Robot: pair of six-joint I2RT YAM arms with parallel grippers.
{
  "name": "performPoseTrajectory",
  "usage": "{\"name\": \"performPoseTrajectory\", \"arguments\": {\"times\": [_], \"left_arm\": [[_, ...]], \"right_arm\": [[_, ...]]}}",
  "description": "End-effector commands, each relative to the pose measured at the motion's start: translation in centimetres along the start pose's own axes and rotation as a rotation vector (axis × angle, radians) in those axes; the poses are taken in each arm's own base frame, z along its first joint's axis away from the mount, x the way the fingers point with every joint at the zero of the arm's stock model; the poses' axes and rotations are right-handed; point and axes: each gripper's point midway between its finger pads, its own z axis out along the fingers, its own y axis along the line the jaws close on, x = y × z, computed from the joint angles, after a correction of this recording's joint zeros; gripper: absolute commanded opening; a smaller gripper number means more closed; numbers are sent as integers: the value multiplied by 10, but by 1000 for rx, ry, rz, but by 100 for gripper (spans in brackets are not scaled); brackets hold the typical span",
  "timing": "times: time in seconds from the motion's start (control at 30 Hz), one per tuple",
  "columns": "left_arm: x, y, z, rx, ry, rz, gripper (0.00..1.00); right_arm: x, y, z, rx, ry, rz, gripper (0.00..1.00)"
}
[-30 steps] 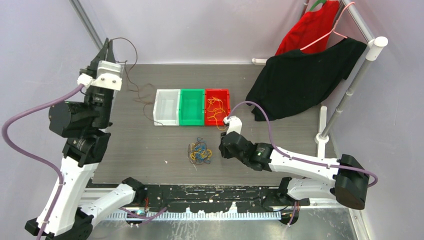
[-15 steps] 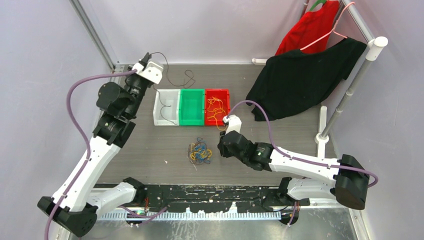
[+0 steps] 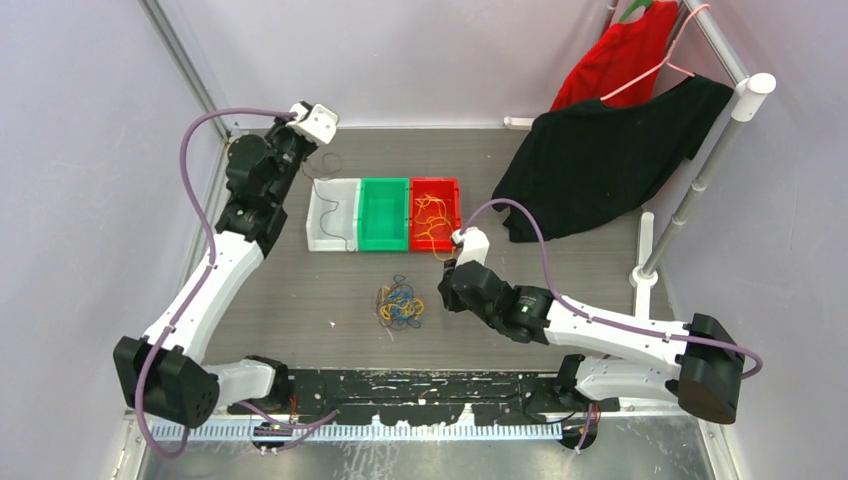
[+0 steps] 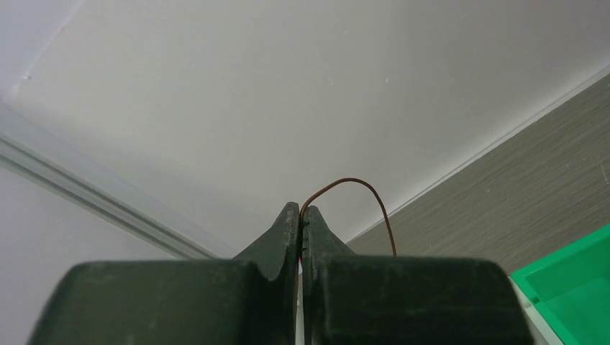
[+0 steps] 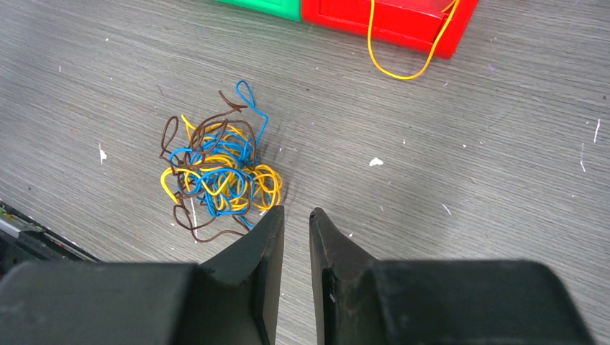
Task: Untangle the cables
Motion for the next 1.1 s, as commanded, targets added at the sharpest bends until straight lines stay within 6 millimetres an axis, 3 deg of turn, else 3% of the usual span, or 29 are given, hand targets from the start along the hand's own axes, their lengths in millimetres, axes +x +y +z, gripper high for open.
{"name": "performPoseTrajectory", "arguments": {"times": [0.0,0.17,0.33,0.47,0.67,1.07], "left_arm": [[-7,12,10,-47,-77,-5,0],[-9,32,29,-98,-95,-18,0],[-36,55,40,-129,-160,-12,0],[-48,62,43,-132,-183,-13,0],[-43,54,41,-108,-174,-8,0],[24,-15,29,87,-13,-32,0]], "right_arm": [[-18,-1,-4,2,-73,33,25],[-15,-3,-2,10,-67,35,25],[-14,-3,1,15,-60,33,24],[-14,-2,3,16,-57,36,23],[-13,-4,3,22,-55,41,23],[-13,-8,2,36,-57,53,22]]}}
